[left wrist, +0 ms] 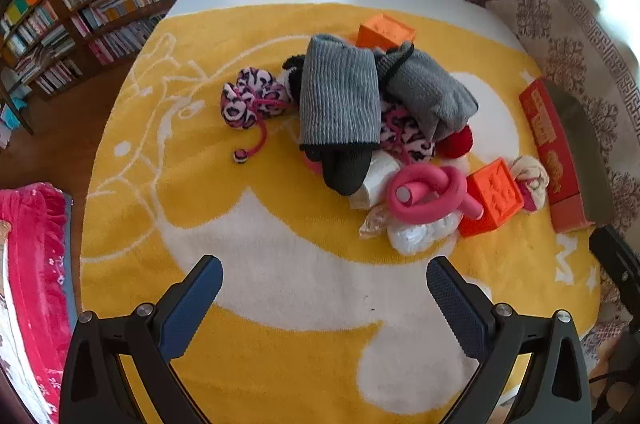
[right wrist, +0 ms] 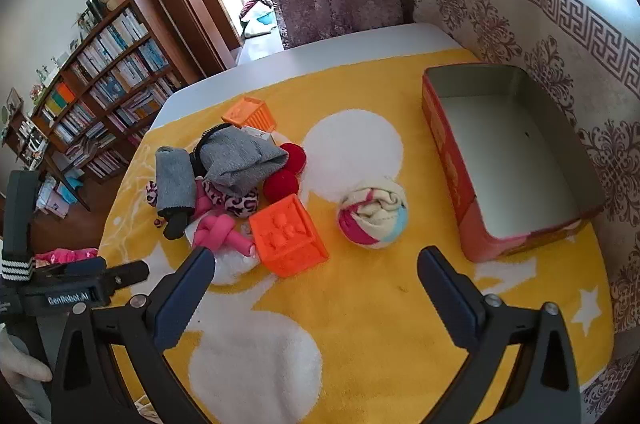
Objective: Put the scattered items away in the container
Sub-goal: 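Move both grippers toward the orange rubber block and grey socks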
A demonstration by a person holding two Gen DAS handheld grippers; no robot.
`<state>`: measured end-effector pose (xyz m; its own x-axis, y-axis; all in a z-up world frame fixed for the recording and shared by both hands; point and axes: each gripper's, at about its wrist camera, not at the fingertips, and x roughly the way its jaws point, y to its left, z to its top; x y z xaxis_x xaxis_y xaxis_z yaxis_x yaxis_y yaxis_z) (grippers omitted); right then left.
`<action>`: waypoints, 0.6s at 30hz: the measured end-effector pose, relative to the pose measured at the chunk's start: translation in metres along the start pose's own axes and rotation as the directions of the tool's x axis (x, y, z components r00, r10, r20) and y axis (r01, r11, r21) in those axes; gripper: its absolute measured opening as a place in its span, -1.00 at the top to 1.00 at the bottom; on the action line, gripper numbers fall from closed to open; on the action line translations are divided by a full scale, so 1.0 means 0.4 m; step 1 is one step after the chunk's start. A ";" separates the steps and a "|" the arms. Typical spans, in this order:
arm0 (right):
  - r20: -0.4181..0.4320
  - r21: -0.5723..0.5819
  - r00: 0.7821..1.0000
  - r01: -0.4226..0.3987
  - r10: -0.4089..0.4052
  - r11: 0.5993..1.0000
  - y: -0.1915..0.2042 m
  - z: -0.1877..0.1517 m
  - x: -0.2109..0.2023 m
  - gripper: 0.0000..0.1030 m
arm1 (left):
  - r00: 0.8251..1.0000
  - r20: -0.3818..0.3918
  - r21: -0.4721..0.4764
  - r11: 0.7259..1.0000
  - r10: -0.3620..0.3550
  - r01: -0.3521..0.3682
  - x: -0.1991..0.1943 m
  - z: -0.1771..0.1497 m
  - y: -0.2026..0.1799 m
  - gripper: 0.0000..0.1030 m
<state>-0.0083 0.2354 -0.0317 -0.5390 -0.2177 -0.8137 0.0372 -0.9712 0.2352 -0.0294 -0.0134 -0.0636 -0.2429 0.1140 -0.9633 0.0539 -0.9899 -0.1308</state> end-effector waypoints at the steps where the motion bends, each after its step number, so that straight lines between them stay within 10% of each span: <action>1: -0.001 -0.005 1.000 0.000 0.000 1.000 0.005 0.003 0.004 -0.98 | 0.999 -0.027 -0.006 1.000 -0.016 0.016 0.006 -0.003 0.002 -1.00; 18: -0.062 -0.013 0.998 0.003 -0.004 1.000 0.032 0.007 0.072 -0.98 | 0.997 -0.055 -0.108 0.993 -0.048 0.042 0.046 0.007 0.088 -1.00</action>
<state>-0.0255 0.2170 -0.0507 -0.4855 -0.2199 -0.8461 0.0465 -0.9730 0.2262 -0.0346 -0.0462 -0.0853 -0.1917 0.1660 -0.9673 0.1480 -0.9694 -0.1957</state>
